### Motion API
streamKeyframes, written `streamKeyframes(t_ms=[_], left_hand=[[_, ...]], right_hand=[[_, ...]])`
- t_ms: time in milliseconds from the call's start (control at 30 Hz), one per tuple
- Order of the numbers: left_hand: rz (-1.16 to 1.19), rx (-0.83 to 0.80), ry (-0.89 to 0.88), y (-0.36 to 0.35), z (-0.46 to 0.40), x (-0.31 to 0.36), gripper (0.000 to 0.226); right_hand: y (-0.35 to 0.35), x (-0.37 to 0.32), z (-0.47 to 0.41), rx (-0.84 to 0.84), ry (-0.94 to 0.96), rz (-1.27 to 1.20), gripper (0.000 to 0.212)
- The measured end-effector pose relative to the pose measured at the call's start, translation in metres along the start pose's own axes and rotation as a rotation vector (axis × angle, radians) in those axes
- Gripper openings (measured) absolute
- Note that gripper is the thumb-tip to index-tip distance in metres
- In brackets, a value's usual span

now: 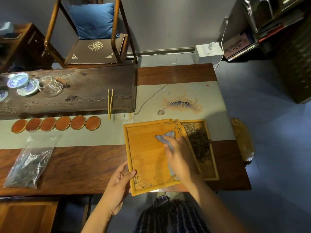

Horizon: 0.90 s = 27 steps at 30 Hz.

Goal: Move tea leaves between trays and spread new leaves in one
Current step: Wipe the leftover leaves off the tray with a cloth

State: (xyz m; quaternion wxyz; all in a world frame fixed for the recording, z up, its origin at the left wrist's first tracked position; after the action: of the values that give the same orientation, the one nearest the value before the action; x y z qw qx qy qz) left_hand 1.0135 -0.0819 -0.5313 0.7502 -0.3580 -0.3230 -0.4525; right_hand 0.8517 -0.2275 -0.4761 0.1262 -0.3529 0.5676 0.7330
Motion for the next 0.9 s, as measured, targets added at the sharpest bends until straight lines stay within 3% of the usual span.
streamKeyframes(t_ms=[200,333,500,900], left_hand=[[-0.049,0.003,-0.017,-0.002,-0.001,0.002,0.047],[-0.047,0.023,-0.024,-0.007,-0.003,0.004,0.047],[-0.059,0.047,-0.044,-0.001,-0.004,0.004,0.045],[-0.018,-0.057,0.032,-0.017,-0.002,-0.001,0.048]], right_hand=[[0.016,-0.015,0.005,0.092,-0.012,-0.219,0.025],[-0.020,-0.058,0.027,-0.041,0.062,-0.303,0.027],[-0.050,-0.073,0.037,-0.142,0.110,-0.150,0.033],[-0.035,-0.082,-0.017,-0.044,0.110,-0.082,0.035]])
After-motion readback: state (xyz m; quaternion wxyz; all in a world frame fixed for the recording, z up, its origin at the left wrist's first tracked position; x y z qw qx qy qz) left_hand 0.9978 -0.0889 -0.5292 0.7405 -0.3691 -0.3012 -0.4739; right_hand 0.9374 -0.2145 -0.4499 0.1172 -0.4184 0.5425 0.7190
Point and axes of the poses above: each hand's wrist, its own z-axis away from the middle knuckle, its own y-axis out of the back of the hand, x = y × z, the point moved 10 cm from there along -z, towards the middle knuckle, and after that the axes turned 2 degrees about -x, right-handed, at the moved point
